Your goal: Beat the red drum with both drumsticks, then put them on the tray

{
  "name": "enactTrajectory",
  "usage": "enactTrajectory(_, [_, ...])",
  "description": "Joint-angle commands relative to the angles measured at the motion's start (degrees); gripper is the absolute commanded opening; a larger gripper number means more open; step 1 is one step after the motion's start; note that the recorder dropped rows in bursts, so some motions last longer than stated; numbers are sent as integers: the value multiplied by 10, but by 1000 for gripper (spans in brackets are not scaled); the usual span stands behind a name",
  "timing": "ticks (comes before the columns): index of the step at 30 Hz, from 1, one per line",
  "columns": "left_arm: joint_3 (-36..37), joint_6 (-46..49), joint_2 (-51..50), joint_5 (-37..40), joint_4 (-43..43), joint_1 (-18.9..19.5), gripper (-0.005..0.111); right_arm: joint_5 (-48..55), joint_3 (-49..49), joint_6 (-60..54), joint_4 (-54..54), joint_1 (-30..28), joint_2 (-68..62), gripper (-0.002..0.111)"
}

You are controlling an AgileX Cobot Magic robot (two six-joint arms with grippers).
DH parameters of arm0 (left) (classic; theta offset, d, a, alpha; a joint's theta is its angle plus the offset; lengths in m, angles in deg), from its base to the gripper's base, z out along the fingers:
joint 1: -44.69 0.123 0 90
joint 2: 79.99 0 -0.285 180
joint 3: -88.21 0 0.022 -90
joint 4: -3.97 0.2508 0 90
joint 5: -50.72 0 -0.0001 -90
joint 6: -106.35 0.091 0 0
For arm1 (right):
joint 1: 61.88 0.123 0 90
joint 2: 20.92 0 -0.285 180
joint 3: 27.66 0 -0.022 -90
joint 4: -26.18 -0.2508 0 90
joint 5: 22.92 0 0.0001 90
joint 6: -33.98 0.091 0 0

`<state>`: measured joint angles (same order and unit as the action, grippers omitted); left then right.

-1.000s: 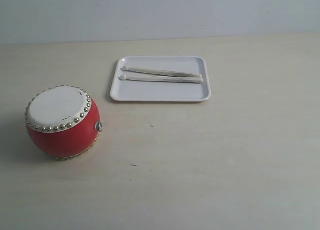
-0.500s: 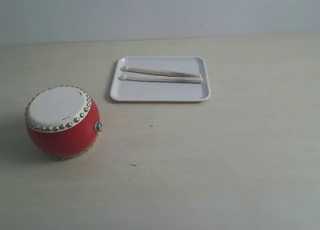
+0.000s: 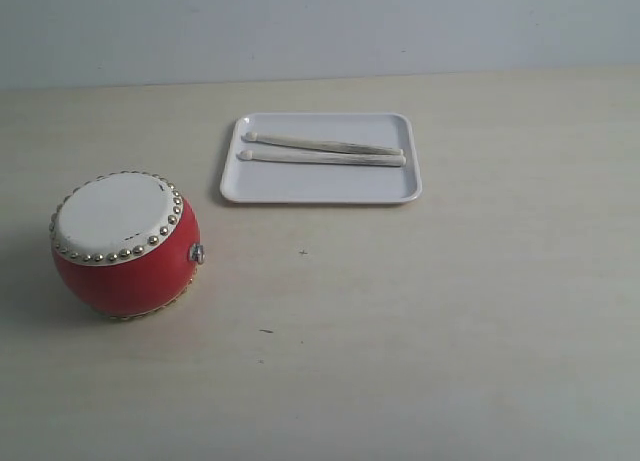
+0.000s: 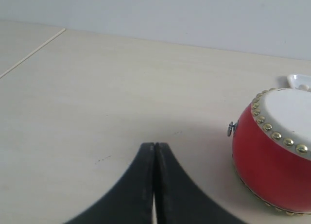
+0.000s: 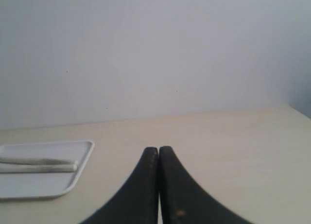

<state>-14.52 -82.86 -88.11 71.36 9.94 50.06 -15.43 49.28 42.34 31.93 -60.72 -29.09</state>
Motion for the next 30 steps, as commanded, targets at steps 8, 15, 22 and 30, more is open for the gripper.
enactTrajectory(8, [-1,2,3,-3,-5,2,0,91,3,8,7,-5,4,0])
enactTrajectory(15, [-1,2,3,-3,-5,2,0,91,3,8,7,-5,4,0])
enactTrajectory(22, [-1,2,3,-3,-5,-1,0,91,3,8,7,-5,4,0])
enactTrajectory(30, [-1,2,3,-3,-3,-69,0,91,3,8,7,-5,4,0])
